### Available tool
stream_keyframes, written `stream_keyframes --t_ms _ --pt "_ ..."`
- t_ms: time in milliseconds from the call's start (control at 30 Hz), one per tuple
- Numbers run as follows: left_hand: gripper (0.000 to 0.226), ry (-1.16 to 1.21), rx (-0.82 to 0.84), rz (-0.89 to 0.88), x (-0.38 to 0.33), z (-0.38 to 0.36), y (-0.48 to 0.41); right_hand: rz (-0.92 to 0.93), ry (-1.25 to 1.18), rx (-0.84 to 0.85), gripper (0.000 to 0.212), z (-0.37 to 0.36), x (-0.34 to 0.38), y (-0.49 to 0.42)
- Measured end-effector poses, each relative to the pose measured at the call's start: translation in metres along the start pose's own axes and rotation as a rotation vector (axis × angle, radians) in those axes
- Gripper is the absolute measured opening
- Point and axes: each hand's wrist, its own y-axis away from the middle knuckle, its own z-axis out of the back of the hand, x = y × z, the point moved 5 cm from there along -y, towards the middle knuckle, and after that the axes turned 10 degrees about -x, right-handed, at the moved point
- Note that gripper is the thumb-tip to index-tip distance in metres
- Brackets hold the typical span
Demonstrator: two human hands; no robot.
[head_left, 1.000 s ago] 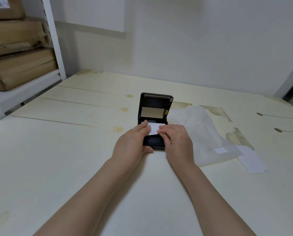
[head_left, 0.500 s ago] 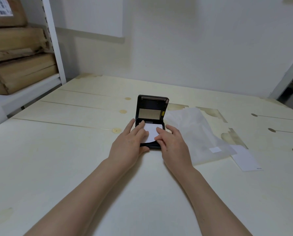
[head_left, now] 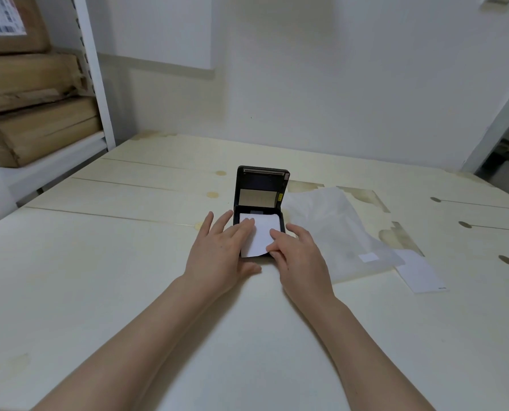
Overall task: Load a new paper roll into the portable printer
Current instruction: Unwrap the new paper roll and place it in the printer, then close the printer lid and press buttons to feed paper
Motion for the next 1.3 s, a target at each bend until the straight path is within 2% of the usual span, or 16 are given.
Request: stream_keyframes --t_ms 133,333,467,567,667,733,833,900,1033,1300 --pt "0.112 -0.057 -0.004 0.008 0.000 0.004 -0.003 0.035 -0.007 0.001 0.015 0.003 0.003 0.002" --pt "0.095 -0.100 0.030 -0.035 0.002 0.008 -0.017 0.053 -0.008 -0.002 0.014 0.006 0.005 0.006" --pt "0.107 -0.075 0.059 -0.034 0.004 0.002 -0.010 0.077 -0.009 0.000 0.014 0.007 0.004 0.009" --pt "0.104 -0.027 0.067 0.004 0.004 0.002 -0.008 0.034 -0.018 0.010 0.013 0.007 0.002 0.011" --pt "0.113 -0.013 0.095 -0.003 0.004 0.003 -0.009 0.040 -0.022 0.005 0.013 0.006 0.002 0.011" --pt "0.114 -0.021 0.106 -0.013 0.006 0.002 -0.009 0.058 -0.048 -0.028 0.015 0.008 0.005 0.010" --pt "0.109 -0.036 0.091 -0.021 0.010 -0.002 -0.007 0.045 -0.094 -0.187 0.018 0.019 0.006 0.002" --pt "0.109 -0.027 0.078 -0.022 0.010 -0.005 -0.006 -0.033 -0.119 -0.235 0.026 0.025 0.004 -0.009" --pt "0.107 0.000 0.061 -0.023 0.012 -0.003 -0.008 -0.223 -0.198 -0.188 0.040 0.027 -0.009 -0.041" --pt "0.091 0.045 -0.001 0.008 0.011 0.001 -0.008 -0.228 -0.382 -0.043 0.057 0.007 0.006 -0.096"
